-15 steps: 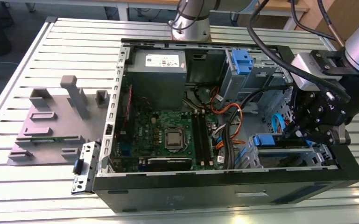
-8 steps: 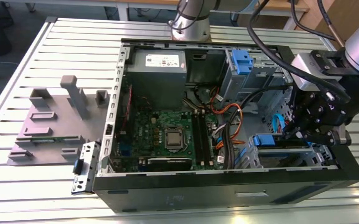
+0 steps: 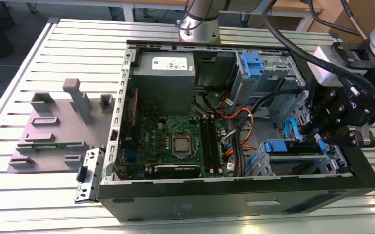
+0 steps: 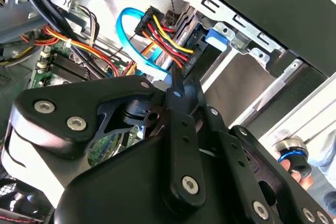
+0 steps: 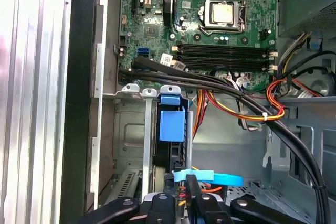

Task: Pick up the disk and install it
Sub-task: 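Insert the second disk wire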

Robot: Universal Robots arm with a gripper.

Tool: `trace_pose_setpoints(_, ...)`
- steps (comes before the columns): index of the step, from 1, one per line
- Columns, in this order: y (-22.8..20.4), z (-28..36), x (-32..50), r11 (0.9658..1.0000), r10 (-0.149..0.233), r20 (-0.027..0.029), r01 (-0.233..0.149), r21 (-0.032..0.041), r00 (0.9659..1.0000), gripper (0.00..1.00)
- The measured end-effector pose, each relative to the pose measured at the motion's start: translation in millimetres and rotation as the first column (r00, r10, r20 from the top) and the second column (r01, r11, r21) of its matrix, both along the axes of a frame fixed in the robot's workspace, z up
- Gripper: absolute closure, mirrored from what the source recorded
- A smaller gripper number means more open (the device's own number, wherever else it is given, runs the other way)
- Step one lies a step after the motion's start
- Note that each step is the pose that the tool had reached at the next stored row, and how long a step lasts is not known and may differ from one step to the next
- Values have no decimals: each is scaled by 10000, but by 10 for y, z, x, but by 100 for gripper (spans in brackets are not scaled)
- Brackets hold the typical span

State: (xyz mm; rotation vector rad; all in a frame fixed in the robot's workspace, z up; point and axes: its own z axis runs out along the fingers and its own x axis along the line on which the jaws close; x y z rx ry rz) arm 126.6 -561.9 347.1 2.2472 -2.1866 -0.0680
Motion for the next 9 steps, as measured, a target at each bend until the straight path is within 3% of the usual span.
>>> trace_pose_setpoints(4, 0, 1, 0, 10000, 3, 0, -3, -1, 10000, 77)
trace_pose_setpoints(9, -1, -7, 0, 10000, 10, 0, -10, 7, 10000, 89)
